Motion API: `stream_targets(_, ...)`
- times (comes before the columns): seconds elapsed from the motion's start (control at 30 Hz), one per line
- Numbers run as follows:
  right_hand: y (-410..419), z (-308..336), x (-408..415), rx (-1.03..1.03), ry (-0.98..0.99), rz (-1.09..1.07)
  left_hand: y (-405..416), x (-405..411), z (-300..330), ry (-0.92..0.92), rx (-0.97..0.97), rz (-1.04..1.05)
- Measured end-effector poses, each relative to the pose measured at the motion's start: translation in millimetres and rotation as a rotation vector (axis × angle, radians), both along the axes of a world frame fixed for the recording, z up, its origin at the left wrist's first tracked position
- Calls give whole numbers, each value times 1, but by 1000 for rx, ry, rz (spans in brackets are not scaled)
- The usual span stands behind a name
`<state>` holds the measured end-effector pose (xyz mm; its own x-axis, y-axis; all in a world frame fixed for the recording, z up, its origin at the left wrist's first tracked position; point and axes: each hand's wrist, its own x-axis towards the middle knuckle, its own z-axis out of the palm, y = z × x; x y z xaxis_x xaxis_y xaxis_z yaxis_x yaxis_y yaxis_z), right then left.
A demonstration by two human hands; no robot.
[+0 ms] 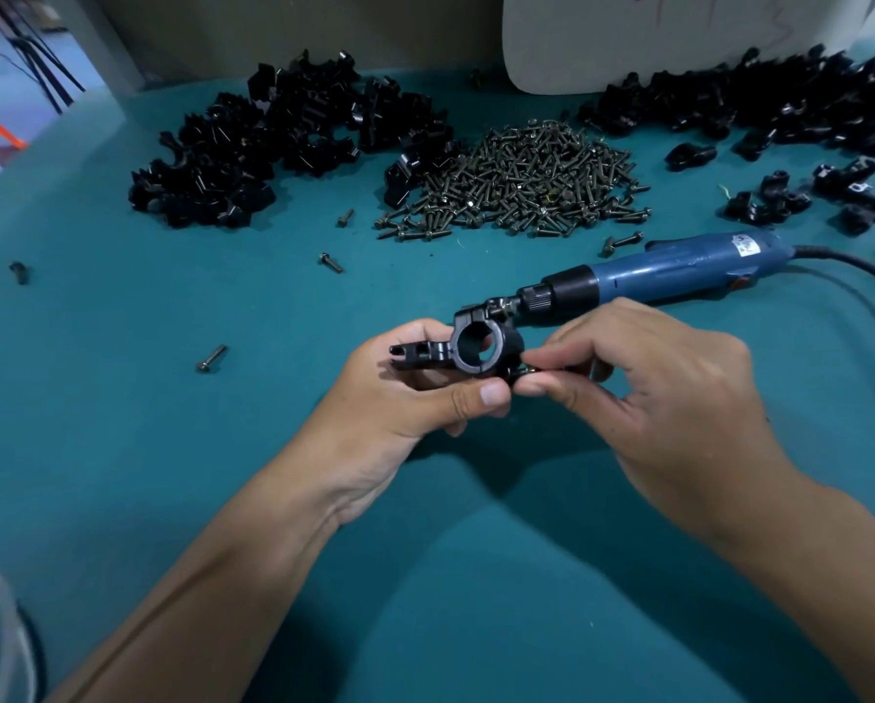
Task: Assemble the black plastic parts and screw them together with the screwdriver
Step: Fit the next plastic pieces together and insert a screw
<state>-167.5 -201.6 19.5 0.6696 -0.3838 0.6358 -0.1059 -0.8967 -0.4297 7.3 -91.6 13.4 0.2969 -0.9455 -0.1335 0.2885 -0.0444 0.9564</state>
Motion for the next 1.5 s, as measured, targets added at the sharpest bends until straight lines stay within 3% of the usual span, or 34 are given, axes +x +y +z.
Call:
stream_targets(0.23,-10,1,-2,-105,-59,120,2,-1,3,11,26,-13)
stream_targets(0.37,-9,1,-1,-106,-34,78,2,-2,0,-1,22,-9)
stream_targets(0.63,0,-4,5,-60,44,-15,-1,-7,-5,-21,-67,91)
stream_targets(0.73,7,-6,7,73,72,-29,-1,-10,-4,-8,-109,115)
stream_targets(0.93,12,-4,7,346,125,-104,-1,-16,-3,-290,-232,227)
stream_targets(1.07,11,-3,9,352,55,-80,3,-12,-4,-443,-273,269)
stream_targets(1.37,-6,-6,6,-52,-54,29,-3,-8,-7,-96,-130,113)
stream_targets(1.5,-12,-6,7,0,-34,49,-2,-9,-7,-15,-62,82)
